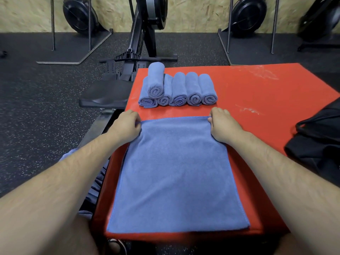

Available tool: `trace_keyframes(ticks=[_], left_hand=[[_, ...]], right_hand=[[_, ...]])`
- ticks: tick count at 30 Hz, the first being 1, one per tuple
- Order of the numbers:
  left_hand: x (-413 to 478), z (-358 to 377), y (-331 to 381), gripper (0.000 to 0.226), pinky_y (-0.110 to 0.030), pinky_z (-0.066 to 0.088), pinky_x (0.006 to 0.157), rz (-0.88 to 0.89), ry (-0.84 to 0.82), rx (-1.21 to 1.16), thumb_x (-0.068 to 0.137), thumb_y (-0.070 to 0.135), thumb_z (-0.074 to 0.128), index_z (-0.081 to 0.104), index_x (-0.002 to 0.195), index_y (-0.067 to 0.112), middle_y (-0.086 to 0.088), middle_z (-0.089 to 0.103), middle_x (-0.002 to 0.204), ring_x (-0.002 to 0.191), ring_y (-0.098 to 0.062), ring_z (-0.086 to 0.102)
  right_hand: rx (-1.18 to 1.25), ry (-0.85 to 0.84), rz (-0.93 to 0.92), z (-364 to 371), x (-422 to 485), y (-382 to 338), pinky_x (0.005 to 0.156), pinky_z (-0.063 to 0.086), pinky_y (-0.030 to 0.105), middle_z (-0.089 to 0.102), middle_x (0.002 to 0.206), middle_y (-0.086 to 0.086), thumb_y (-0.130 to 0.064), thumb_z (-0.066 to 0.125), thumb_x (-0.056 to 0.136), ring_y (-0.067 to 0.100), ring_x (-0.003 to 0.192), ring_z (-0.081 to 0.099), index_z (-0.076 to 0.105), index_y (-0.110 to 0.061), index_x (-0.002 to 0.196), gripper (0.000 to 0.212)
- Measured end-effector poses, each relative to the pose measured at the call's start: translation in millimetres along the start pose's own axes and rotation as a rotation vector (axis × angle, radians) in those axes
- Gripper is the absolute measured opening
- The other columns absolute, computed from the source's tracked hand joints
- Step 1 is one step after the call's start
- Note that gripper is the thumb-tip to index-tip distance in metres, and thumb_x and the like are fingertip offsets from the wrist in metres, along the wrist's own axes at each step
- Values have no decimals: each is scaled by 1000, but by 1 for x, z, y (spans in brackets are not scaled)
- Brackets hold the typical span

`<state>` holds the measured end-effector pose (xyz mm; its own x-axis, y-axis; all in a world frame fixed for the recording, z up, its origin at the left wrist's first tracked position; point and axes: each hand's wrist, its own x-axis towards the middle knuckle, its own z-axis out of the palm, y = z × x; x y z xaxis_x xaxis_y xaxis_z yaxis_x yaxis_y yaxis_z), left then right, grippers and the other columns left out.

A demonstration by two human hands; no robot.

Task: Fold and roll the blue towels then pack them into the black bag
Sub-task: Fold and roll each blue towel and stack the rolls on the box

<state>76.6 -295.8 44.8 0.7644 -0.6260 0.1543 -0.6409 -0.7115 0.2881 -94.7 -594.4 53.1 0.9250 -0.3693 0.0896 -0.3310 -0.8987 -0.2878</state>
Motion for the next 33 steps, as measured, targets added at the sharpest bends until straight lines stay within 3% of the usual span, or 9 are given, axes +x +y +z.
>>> trace_keyframes(ticks=[3,7,11,15,19,25,31,33], left_hand=[[-2,-1,-2,14,-43,48,85,32,-25,-17,90,19,64,69,102,13,-3,55,90,94,-30,55],[-5,-3,2,7,-40,48,80,63,-36,-45,88,12,62,67,91,16,5,46,83,83,-21,50],[-7,-4,6,11,-42,47,83,84,-73,3,87,9,56,61,96,12,-1,51,93,94,-26,51],[-7,-4,7,22,-41,47,87,97,-111,12,91,12,55,63,112,10,-11,61,105,105,-31,56],[-12,-13,10,8,-35,42,81,60,-127,-24,90,10,54,59,94,14,-7,54,94,97,-30,55],[-17,-55,15,10,-35,40,76,13,36,-121,89,-2,59,60,97,4,-16,66,99,94,-31,60],[-48,-105,28,17,-29,38,74,-31,72,-155,80,1,73,70,88,15,-5,66,89,88,-22,60],[-57,-126,31,14,-29,46,71,-44,57,-184,81,6,75,68,81,18,-4,64,82,82,-24,61]], right_hand=[[84,28,-13,-9,-2,0,71,35,39,52,95,6,-15,48,100,27,86,44,46,-13,101,2],[202,76,-31,-19,-3,4,75,37,35,57,99,5,-9,58,93,25,91,52,52,-17,97,11],[238,116,-64,-31,-6,8,74,33,28,62,99,4,-6,63,89,21,90,52,62,-14,96,11],[261,153,-75,-41,-12,10,77,39,31,64,97,2,-8,67,87,21,89,55,62,-17,99,16],[230,166,-58,-49,-16,12,79,38,28,62,97,1,-11,70,87,20,90,55,65,-15,114,28],[190,150,-101,-73,-25,3,77,36,28,65,94,7,-15,69,87,22,89,56,74,-21,94,10],[210,187,-129,-111,-52,-12,79,42,33,66,92,4,-19,72,86,22,89,57,74,-19,90,5],[212,204,-144,-127,-61,-17,78,40,32,66,92,1,-20,73,86,21,88,57,75,-18,92,6]])
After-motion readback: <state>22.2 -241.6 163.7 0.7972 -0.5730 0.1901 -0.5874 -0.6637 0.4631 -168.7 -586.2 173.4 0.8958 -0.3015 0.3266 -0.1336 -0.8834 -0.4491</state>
